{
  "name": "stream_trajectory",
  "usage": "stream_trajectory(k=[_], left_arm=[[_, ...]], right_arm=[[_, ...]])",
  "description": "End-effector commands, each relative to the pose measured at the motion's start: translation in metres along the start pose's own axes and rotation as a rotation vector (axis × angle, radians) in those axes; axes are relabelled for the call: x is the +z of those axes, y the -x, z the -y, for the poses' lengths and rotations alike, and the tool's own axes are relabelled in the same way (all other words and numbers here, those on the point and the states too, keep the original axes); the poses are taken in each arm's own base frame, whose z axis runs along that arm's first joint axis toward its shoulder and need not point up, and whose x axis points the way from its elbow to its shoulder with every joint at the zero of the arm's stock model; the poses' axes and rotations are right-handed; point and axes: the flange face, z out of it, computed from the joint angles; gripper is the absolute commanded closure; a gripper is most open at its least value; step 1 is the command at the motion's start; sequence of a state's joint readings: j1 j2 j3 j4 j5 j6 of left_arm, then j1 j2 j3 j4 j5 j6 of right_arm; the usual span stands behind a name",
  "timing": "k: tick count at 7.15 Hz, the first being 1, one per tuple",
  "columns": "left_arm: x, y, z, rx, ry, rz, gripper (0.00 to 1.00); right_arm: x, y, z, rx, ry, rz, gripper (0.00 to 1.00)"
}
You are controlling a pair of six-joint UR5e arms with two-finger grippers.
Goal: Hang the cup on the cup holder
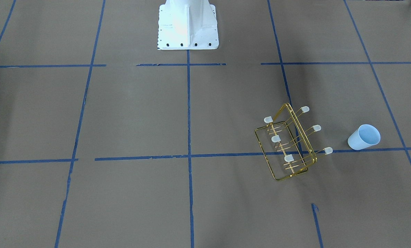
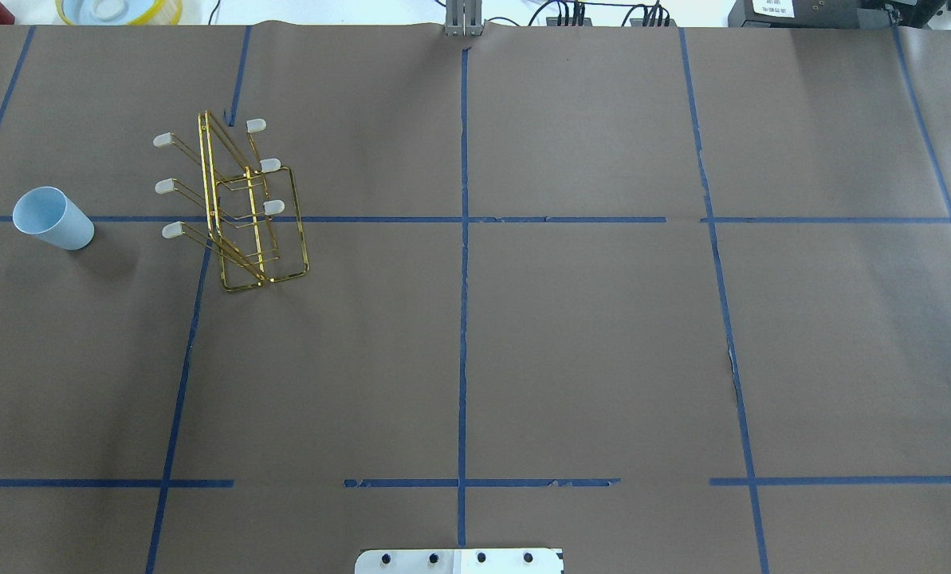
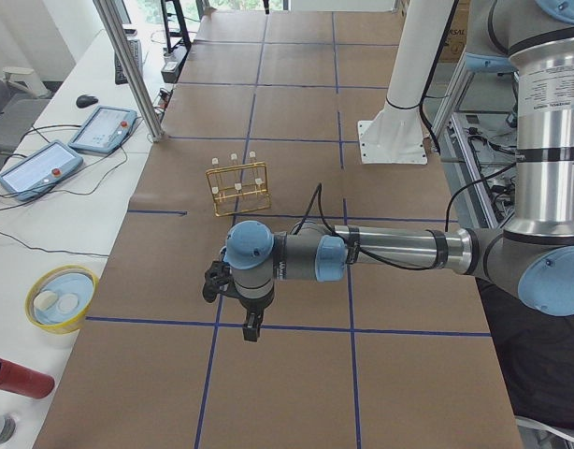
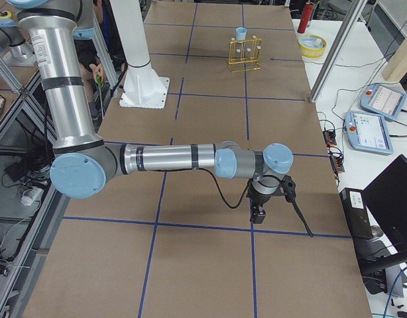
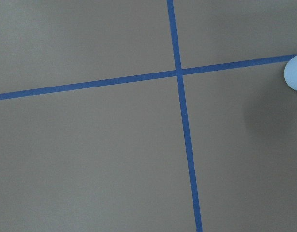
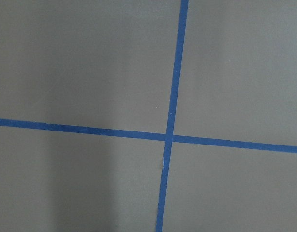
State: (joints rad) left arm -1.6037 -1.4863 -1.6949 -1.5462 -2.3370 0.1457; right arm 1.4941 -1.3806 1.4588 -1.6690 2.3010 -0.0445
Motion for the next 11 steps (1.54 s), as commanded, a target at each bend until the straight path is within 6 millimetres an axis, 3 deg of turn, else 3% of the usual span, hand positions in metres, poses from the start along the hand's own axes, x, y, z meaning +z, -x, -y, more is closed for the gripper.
stream_trajectory(k=[1,7,11], left_arm=[[0.0,0.0,0.002,0.013,-0.009,0.002,0.0],[-0.002,-0.002,0.004,0.016,-0.022,0.001,0.0],[-0.007,-0.006,0.017,0.032,-0.041,0.011,0.0]], right_arm=[[0.0,0.0,0.0,0.002,0.0,0.0,0.0],[0.0,0.0,0.0,0.0,0.0,0.0,0.0],[0.0,0.0,0.0,0.0,0.0,0.0,0.0]])
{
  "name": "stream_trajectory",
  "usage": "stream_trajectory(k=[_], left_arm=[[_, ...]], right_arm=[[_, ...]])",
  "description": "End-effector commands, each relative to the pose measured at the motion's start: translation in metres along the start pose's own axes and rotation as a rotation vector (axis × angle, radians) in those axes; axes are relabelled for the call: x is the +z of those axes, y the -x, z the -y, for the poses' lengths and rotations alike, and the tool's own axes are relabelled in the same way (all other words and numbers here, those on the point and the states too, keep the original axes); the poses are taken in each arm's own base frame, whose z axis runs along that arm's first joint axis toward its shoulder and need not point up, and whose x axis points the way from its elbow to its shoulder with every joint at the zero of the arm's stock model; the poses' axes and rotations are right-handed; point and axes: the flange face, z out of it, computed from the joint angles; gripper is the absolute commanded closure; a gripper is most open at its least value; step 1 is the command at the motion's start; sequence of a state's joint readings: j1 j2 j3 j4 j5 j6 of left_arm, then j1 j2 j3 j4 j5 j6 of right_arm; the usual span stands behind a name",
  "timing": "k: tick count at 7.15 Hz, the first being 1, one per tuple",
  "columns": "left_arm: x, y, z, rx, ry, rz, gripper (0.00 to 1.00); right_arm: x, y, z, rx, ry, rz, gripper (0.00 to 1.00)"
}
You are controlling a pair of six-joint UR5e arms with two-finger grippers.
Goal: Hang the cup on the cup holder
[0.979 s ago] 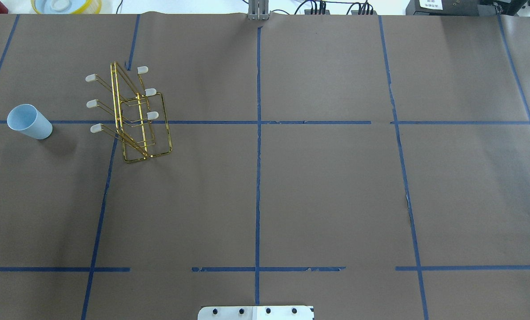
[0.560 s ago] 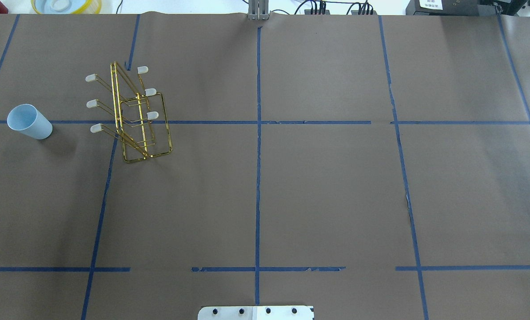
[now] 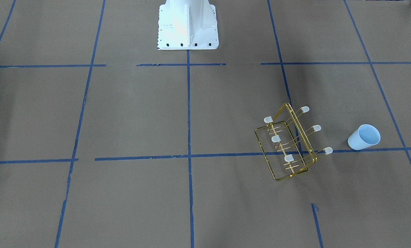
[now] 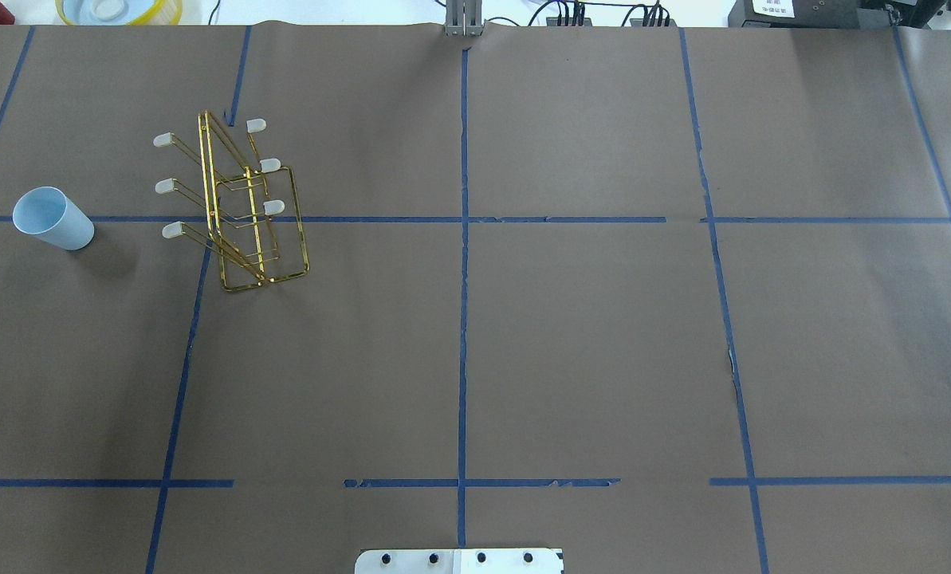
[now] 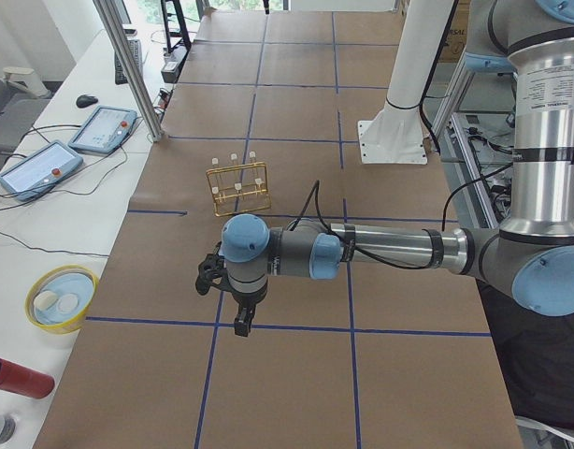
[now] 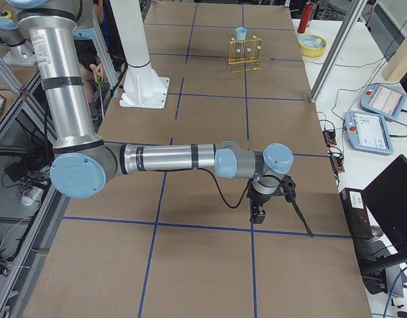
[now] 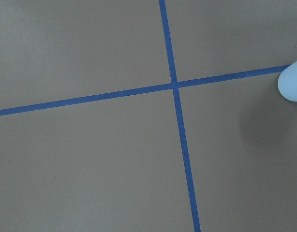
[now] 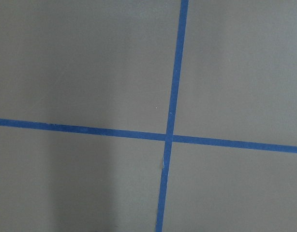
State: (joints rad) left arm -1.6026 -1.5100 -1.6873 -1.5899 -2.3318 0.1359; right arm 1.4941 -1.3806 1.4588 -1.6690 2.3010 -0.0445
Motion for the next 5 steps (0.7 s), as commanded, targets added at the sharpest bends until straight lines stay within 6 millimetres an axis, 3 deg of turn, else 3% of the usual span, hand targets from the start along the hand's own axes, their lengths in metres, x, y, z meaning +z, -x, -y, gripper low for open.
stream_trajectory(k=[1,5], left_arm=[[-0.004,-0.003,0.01,0.008,-0.009,0.0,0.0],[-0.015,-0.014,0.024,-0.053,-0.093,0.001,0.0]], right_arm=[[0.0,0.0,0.0,0.0,0.0,0.0,0.0],[0.0,0.0,0.0,0.0,0.0,0.0,0.0]])
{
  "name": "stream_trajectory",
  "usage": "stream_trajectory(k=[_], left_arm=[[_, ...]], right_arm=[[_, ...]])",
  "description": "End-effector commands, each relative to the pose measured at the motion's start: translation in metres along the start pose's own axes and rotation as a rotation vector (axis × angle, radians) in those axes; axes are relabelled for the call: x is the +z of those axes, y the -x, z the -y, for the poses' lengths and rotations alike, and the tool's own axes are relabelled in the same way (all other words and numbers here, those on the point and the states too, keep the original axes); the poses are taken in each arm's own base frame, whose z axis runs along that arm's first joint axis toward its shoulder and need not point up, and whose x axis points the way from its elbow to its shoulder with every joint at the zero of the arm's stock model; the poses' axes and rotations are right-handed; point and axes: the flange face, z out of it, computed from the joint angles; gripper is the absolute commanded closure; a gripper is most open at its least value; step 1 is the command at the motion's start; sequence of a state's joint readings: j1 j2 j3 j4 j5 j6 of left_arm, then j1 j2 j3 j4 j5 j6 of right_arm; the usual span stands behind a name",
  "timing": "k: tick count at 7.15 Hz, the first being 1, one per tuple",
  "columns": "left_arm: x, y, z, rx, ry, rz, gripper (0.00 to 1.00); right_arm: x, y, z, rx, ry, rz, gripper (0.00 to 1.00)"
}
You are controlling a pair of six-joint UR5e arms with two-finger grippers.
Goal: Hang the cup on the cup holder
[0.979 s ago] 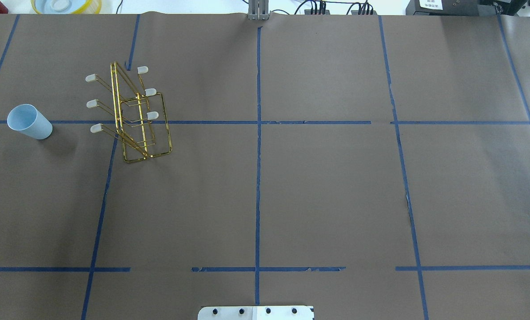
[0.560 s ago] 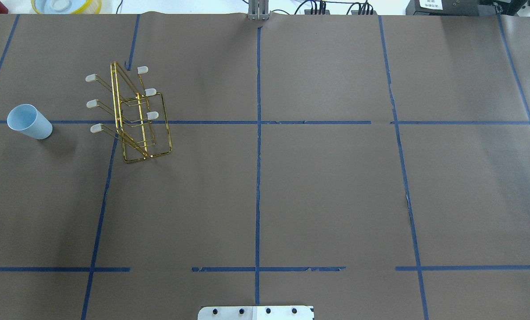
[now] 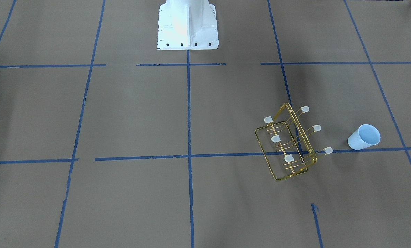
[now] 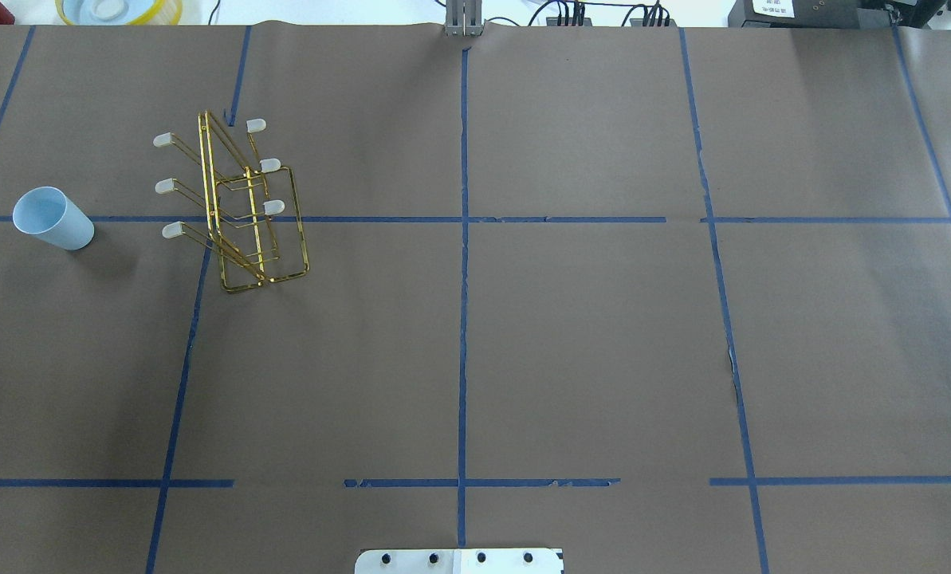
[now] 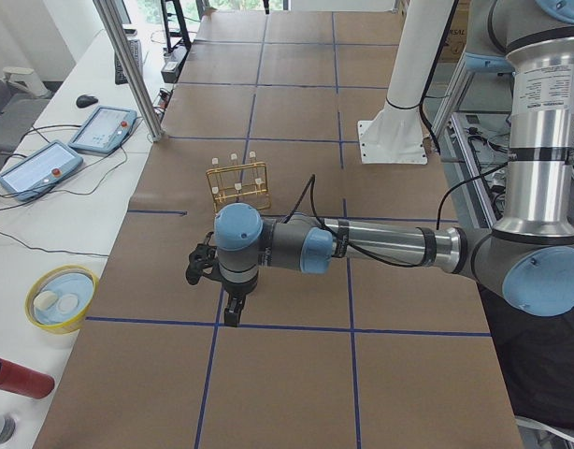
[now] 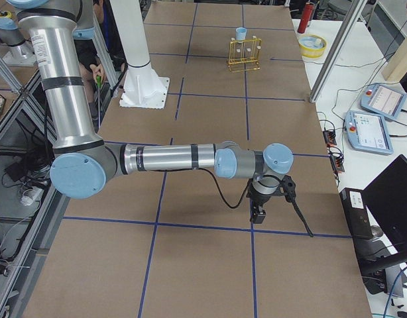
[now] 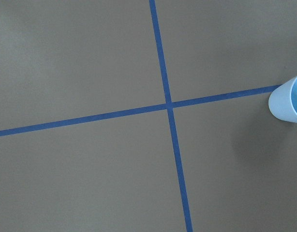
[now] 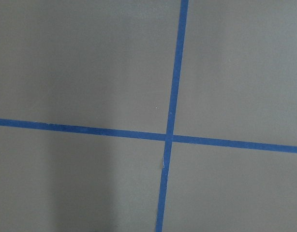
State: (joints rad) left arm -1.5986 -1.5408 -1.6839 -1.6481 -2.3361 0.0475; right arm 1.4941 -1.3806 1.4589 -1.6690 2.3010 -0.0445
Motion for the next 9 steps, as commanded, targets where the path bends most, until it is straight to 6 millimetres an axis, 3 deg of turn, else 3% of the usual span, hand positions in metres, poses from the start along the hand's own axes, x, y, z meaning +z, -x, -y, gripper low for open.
stream_trajectory(k=[1,2,3,4,6,9], left_arm=[[-0.004,-0.006,0.006,-0.034,-0.052,-0.001,0.0],[-0.007,-0.014,0.01,-0.03,-0.074,-0.001,0.0],[0.003,-0.04,0.018,-0.029,-0.098,-0.018,0.0],[0.003,-0.081,0.024,-0.043,-0.107,-0.04,0.0],[0.006,-0.144,0.032,-0.07,-0.204,-0.047,0.0],[0.031,-0.215,0.037,-0.144,-0.415,-0.034,0.0]], right_arm=[[0.0,0.0,0.0,0.0,0.0,0.0,0.0],[0.0,0.0,0.0,0.0,0.0,0.0,0.0],[0.0,0.0,0.0,0.0,0.0,0.0,0.0],[0.0,0.0,0.0,0.0,0.0,0.0,0.0],[0.0,0.0,0.0,0.0,0.0,0.0,0.0],[0.0,0.0,0.0,0.0,0.0,0.0,0.0]])
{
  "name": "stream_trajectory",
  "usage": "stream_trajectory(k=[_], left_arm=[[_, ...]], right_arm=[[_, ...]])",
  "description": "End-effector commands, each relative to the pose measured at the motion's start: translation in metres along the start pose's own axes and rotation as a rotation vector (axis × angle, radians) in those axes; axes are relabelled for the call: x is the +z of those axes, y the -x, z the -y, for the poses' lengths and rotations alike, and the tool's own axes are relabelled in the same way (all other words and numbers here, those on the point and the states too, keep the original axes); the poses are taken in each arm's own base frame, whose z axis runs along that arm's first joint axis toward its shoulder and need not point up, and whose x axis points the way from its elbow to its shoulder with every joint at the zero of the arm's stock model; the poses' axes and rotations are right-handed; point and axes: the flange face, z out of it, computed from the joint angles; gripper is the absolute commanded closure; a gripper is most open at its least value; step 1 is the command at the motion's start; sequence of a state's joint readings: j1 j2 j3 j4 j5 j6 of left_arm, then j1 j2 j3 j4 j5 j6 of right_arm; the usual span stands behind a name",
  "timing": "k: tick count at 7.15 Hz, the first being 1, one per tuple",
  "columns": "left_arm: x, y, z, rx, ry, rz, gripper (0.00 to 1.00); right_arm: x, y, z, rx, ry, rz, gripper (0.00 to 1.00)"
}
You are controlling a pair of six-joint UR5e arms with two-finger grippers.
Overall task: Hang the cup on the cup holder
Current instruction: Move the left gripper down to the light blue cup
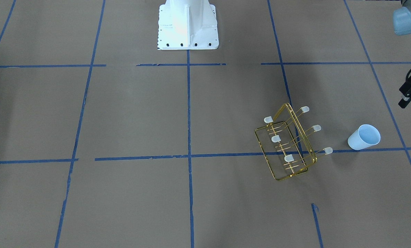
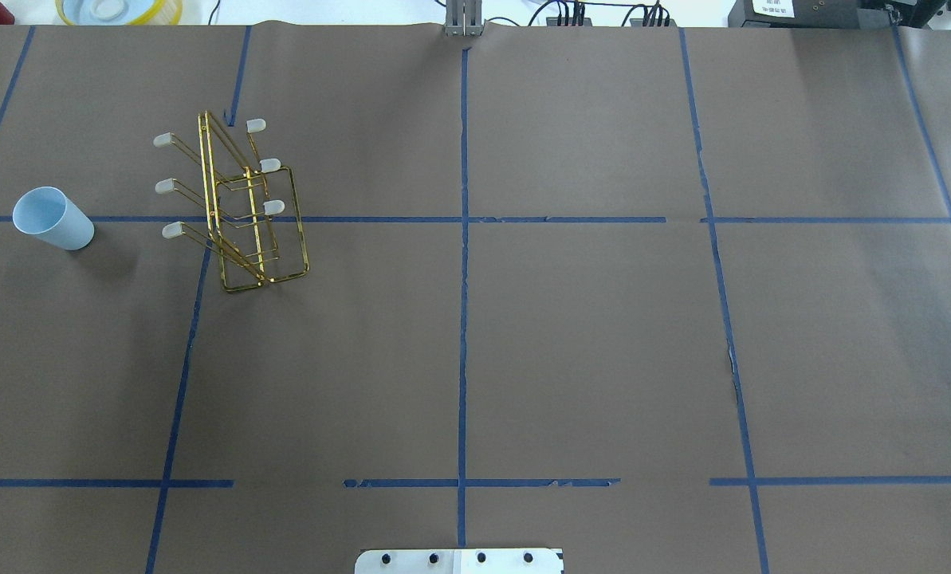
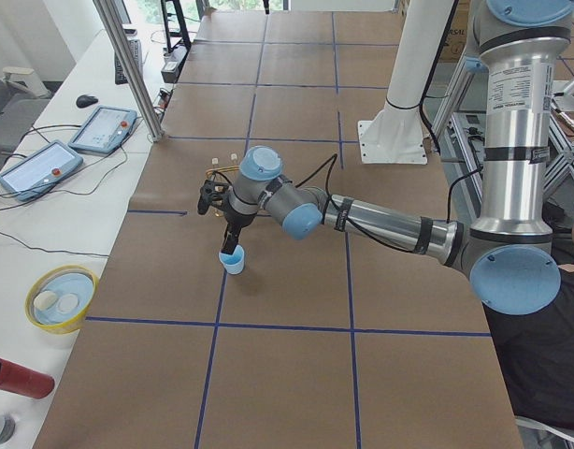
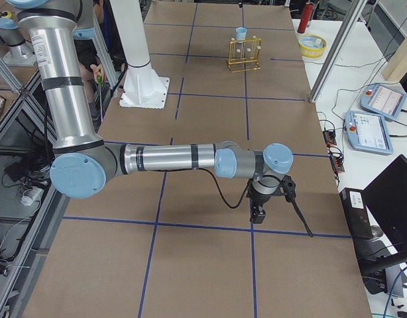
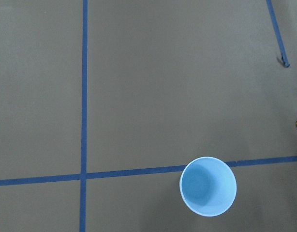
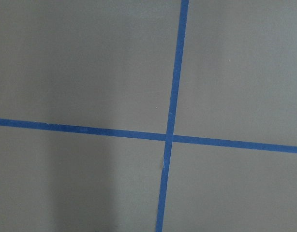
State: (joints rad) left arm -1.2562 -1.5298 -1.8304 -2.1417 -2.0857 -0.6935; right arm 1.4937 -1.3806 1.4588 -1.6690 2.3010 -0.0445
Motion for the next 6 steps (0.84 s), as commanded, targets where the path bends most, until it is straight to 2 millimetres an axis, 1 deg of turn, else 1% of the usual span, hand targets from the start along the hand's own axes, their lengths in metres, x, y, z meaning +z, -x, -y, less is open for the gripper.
stream_trajectory(k=[1,2,3,4,5,6], left_arm=[[0.014,-0.047,-0.014,-0.065,-0.172,-0.016,0.0],[0.022,-0.062,-0.023,-0.09,-0.229,-0.021,0.0],[0.033,-0.069,-0.043,-0.113,-0.294,-0.011,0.0],[0.043,-0.075,-0.073,-0.151,-0.378,-0.022,0.0],[0.048,-0.085,-0.094,-0.135,-0.439,-0.049,0.0],[0.056,-0.079,-0.111,-0.124,-0.502,-0.06,0.0]], right_arm=[[0.0,0.0,0.0,0.0,0.0,0.0,0.0],[0.0,0.0,0.0,0.0,0.0,0.0,0.0],[0.0,0.0,0.0,0.0,0.0,0.0,0.0],[0.0,0.0,0.0,0.0,0.0,0.0,0.0],[0.0,0.0,0.0,0.0,0.0,0.0,0.0],[0.0,0.0,0.0,0.0,0.0,0.0,0.0]])
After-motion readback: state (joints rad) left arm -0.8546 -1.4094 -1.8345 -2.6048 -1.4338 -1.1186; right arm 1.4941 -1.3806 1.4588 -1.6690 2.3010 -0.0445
